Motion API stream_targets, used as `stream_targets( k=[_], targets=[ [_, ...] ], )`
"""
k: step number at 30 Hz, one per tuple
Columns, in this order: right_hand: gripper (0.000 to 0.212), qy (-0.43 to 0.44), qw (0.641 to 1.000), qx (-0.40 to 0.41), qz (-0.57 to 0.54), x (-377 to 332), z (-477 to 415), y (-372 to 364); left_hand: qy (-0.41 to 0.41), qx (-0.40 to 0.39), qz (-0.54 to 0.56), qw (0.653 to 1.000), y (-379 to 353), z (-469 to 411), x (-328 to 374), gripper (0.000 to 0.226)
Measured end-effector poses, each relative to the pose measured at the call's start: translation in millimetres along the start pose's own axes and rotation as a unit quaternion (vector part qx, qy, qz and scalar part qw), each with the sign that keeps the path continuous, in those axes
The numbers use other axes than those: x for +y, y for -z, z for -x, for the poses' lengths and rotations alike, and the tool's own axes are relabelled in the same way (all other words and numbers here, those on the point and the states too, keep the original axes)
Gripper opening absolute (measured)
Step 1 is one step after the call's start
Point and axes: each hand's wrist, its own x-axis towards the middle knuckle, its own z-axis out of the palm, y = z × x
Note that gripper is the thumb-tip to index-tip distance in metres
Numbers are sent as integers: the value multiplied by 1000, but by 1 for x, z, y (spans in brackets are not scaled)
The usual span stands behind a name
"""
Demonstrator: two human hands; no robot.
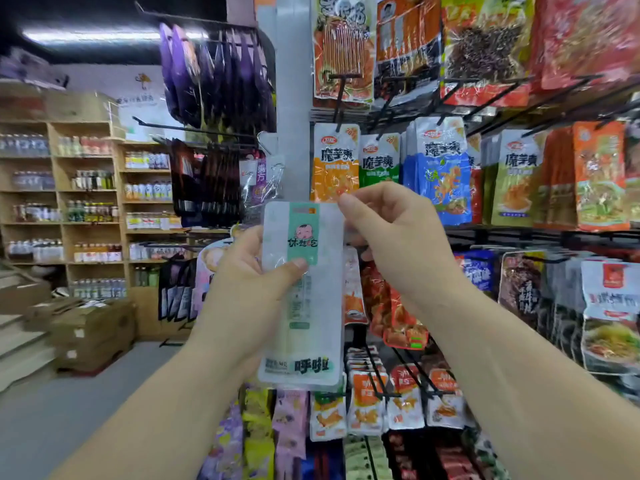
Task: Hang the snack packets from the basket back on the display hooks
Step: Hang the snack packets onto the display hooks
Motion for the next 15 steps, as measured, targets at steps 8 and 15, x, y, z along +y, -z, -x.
stream_targets(
  k=[8, 15],
  targets=[
    [32, -108, 989, -62, 85, -3, 98, 6, 74, -80, 45, 993, 0, 76, -7, 36],
    [19, -228, 971, -13, 74, -4, 179, 75, 190, -160, 57, 967, -47, 140, -35, 30]
  ],
)
